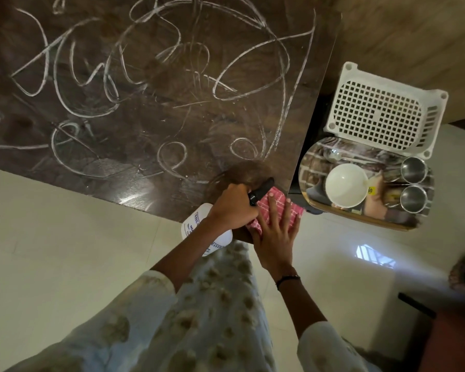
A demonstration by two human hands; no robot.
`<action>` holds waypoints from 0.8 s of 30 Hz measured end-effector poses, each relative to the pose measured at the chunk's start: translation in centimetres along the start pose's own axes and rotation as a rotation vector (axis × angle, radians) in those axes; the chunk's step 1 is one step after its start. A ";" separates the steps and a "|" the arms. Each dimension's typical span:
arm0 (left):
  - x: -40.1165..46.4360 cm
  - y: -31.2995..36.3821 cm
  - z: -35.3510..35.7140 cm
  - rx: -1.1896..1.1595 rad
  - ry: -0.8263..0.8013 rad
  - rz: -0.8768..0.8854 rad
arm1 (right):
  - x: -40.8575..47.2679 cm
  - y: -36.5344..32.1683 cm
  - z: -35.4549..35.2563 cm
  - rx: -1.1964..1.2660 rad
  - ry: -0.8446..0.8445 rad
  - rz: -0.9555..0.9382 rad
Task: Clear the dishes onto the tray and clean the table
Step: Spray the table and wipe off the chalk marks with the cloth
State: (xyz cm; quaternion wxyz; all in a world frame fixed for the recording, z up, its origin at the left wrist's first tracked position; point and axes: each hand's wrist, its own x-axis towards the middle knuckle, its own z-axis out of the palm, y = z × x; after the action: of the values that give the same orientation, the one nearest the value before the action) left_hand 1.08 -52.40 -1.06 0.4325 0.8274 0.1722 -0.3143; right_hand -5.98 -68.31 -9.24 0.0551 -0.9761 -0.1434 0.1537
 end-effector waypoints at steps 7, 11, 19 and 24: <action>0.9 -1.1 -1.2 -0.047 0.065 -0.070 | 1.5 0.9 -0.4 0.000 -0.051 -0.048; 0.8 -1.6 -2.2 -0.098 0.129 -0.109 | 7.7 2.0 -2.1 0.031 0.031 -0.012; 2.0 -1.3 -4.4 -0.185 0.250 -0.108 | 15.1 -2.2 -3.0 0.021 0.051 -0.104; 2.8 0.0 -4.9 -0.161 0.203 -0.090 | 9.9 0.7 -2.2 -0.008 -0.013 -0.324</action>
State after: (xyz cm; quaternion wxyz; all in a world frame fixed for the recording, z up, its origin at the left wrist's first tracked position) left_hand 4.99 -48.30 -0.88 0.4635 0.8089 0.2765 -0.2332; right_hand 3.96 -66.17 -10.07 0.0743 -0.9394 -0.2999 0.1484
